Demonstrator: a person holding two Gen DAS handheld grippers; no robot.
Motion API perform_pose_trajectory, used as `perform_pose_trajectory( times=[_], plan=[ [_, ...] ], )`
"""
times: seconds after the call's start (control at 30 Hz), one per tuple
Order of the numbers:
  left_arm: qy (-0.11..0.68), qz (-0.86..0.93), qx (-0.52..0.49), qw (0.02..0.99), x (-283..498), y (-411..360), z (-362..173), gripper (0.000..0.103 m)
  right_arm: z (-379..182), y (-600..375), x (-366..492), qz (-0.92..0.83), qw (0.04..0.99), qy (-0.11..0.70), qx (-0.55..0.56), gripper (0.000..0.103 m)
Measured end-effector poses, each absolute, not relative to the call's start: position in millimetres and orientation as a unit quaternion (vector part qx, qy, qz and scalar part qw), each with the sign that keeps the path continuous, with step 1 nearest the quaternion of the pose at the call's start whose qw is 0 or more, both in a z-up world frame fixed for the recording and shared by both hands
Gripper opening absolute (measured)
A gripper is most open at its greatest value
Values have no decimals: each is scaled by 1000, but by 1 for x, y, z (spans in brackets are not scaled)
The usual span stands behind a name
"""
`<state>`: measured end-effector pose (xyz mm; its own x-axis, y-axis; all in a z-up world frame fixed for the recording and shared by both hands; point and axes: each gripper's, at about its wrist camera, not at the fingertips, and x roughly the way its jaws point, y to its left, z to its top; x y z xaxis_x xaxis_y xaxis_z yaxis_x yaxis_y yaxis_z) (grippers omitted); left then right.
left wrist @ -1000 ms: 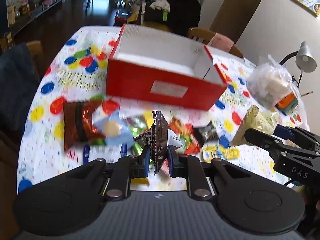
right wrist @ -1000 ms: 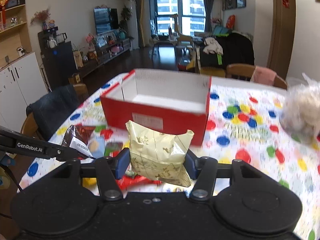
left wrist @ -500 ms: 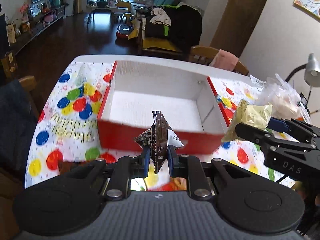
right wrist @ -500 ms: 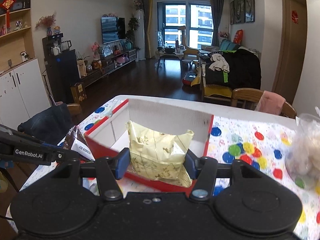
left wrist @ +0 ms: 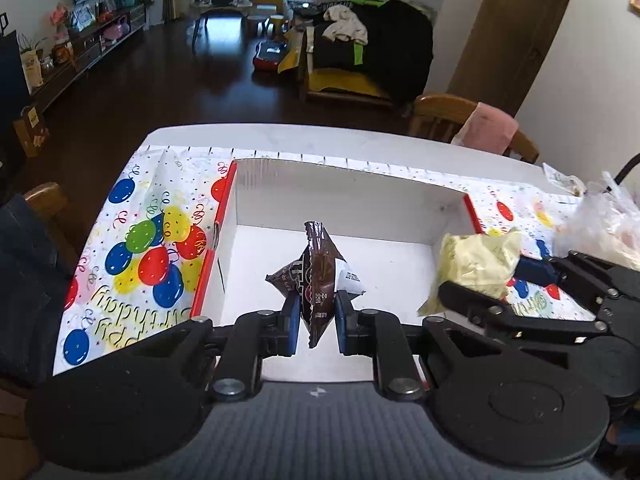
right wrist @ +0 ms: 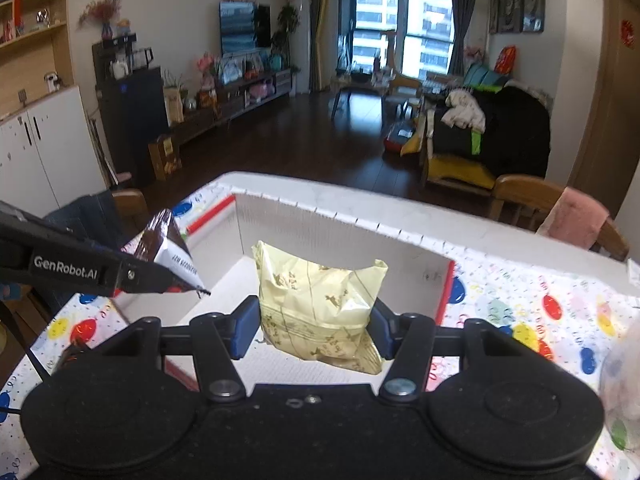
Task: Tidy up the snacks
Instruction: 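Carry both packets over the red box and open the right tool, then open the left tool to drop the brown packet into the box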
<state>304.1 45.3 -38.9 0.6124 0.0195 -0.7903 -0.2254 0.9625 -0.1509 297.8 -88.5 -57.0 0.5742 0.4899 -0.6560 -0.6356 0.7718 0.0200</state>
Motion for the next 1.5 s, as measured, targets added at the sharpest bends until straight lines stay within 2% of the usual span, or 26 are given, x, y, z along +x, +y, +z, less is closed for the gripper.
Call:
perform_pose_trajectory(
  times=[0.5,0.8,1.37,1.43,1.5],
  plan=[
    [544,95,-111,826,370,55,-109,17,-119,-42,345,338,807,447,-189,55],
    [583,93,-100,801,380,48,-131,17,-131,-30,354,338,779,488,-203,56],
    [582,104,-93,801,372,40,-124,18,-124,-45,351,343,785,481,-189,62],
    [577,104,-96,805,369,39,-119,20,-120,-49,350,341,788,478,-184,63],
    [569,105,-96,810,366,36,-113,26,-116,-54,348,342,792,473,-177,64]
  ],
)
